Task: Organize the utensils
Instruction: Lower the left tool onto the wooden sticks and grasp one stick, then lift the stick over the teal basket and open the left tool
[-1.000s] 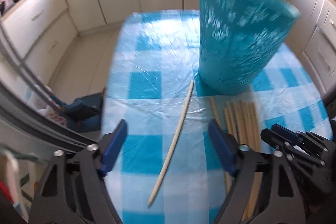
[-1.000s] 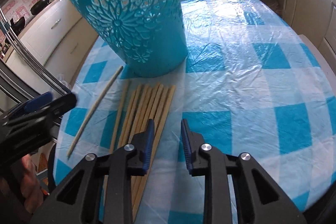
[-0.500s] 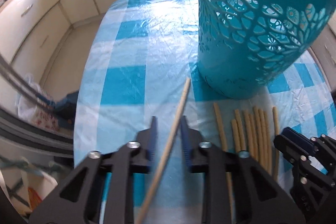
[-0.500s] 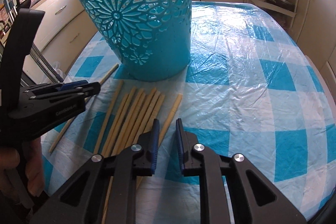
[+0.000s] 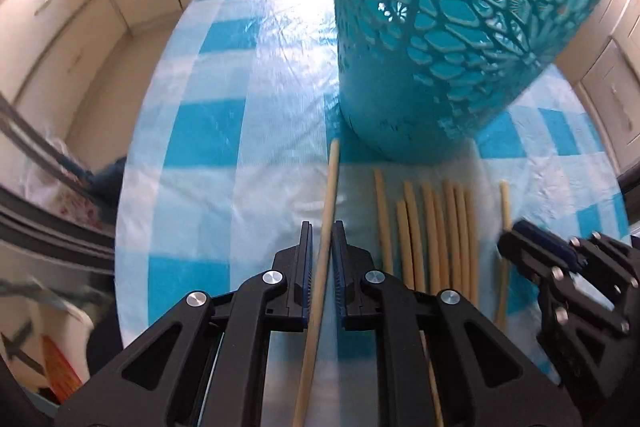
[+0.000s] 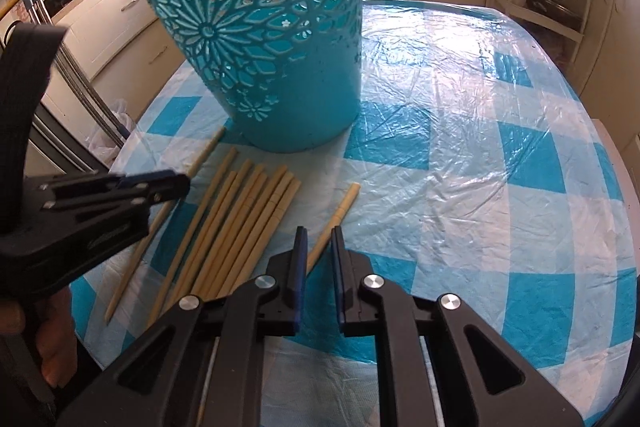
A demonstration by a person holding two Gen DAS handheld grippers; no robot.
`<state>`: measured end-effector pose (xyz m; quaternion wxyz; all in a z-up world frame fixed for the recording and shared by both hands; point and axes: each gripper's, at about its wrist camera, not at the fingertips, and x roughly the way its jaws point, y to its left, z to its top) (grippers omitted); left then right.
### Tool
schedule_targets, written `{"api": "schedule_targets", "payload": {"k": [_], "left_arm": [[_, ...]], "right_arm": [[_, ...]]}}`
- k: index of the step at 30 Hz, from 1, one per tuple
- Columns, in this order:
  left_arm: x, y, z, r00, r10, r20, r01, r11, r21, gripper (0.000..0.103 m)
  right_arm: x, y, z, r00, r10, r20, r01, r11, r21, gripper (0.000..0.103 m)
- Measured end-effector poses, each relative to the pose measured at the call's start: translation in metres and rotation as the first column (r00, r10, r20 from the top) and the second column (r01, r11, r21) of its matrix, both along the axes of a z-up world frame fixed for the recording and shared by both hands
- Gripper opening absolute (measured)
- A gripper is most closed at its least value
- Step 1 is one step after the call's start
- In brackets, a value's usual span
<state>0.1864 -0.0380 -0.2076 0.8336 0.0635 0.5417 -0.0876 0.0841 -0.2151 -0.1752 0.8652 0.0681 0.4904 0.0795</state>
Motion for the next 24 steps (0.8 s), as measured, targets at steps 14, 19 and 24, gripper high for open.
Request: {"api": "schedule_targets", "payload": {"k": [14, 19, 24], "left_arm": [[0.04, 0.005, 0.001, 0.999, -0.046, -0.017, 0.046, 0.999, -0.024, 0.005], [0.025, 0.043, 0.042, 0.999, -0.003, 0.048, 0.01, 0.991, -0.137, 0.005], [0.008, 0.082, 0.118, 0.981, 0.058, 0.183, -0.003, 0.956, -0.292, 0.005]], "right_arm": [[0.009, 0.001, 0.0, 1.0, 0.014, -0.006, -0.014, 1.0, 0.006, 0.013], [0.008, -0.006, 0.0, 1.0, 0.005, -0.015, -0.004, 1.0, 0.027, 0.013], [0.008, -0.011, -0.002, 1.0, -0.004, -0.001, 0.004, 0.998, 0.06, 0.013]]}}
